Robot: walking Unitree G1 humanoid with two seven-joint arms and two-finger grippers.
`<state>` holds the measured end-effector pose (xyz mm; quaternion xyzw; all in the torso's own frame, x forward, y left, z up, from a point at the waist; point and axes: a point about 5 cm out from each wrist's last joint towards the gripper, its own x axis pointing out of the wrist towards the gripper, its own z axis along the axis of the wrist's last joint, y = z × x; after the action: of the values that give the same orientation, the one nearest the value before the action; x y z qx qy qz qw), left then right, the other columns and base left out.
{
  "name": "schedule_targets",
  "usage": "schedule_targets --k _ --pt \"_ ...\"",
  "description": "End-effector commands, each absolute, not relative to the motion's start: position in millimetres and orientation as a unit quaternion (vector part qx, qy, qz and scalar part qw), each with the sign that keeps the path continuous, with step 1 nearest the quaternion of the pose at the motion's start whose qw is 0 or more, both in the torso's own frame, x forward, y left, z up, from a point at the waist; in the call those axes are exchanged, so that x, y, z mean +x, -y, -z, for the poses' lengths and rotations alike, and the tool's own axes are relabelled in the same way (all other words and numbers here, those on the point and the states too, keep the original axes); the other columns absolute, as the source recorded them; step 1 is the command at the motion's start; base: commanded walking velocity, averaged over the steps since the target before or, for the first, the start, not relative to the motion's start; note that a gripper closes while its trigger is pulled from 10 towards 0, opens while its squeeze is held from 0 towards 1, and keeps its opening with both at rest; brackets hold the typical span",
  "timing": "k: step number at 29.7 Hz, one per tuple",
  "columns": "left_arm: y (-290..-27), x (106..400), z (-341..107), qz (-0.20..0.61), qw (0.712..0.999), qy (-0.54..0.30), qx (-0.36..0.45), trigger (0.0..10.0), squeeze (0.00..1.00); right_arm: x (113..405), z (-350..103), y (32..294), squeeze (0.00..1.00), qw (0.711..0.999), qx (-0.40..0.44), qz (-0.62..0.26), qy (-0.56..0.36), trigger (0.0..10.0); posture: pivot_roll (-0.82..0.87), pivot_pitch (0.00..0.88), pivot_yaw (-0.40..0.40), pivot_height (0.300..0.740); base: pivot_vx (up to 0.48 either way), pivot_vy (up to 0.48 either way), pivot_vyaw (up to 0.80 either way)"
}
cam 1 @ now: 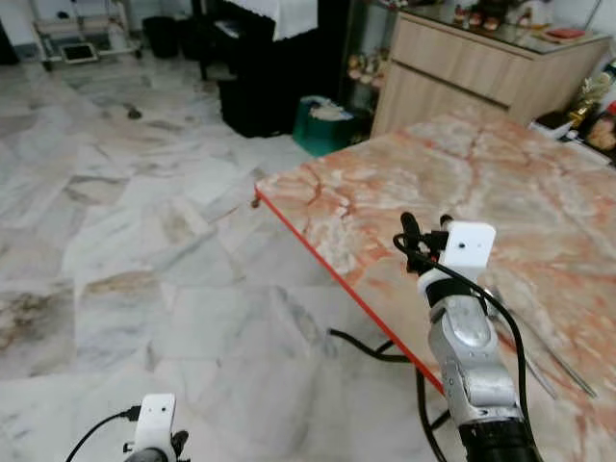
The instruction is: Setting the table
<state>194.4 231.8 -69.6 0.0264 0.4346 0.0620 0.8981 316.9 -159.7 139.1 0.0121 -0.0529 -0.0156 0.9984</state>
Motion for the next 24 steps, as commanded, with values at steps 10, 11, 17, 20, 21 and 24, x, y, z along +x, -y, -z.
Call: schedule_targets --k 10,11,17,20,21,24 --pt "-233.5 183.2 75.5 -0.067 0.887 -0.456 0.037 10.0 0.00 316.4 -144.4 170.2 0.00 0.998 0.004 0.030 0.056 10.0 0.09 0.000 -0.034 0.707 0.000 0.000 0.45" --pt "-233.6 183.2 75.4 -0.066 0.887 -0.456 0.038 10.0 0.00 316.4 -144.4 170.3 0.00 0.998 0.004 0.029 0.055 10.0 0.09 0.000 -0.034 0.707 0.000 0.000 0.00" --pt "-233.1 182.5 75.9 -0.067 0.887 -0.456 0.036 10.0 0.00 315.8 -143.3 172.6 0.00 0.998 0.005 0.032 0.049 10.0 0.09 0.000 -0.037 0.707 0.000 -0.291 0.00" --pt "-233.0 182.4 75.9 -0.070 0.887 -0.455 0.032 10.0 0.00 315.4 -143.3 174.4 0.00 0.998 0.001 0.038 0.046 10.0 0.09 0.000 -0.038 0.707 0.000 0.000 0.00" --pt "-233.0 182.5 75.9 -0.070 0.887 -0.455 0.033 10.0 0.00 315.2 -143.4 174.9 0.00 0.998 -0.001 0.040 0.045 10.0 0.09 0.000 -0.038 0.707 0.000 0.000 0.00" --pt "-233.2 182.7 75.7 -0.072 0.887 -0.455 0.032 10.0 0.00 308.0 -139.7 188.4 0.00 0.996 -0.015 0.079 0.026 10.0 0.09 0.000 -0.042 0.707 0.000 0.000 0.00"
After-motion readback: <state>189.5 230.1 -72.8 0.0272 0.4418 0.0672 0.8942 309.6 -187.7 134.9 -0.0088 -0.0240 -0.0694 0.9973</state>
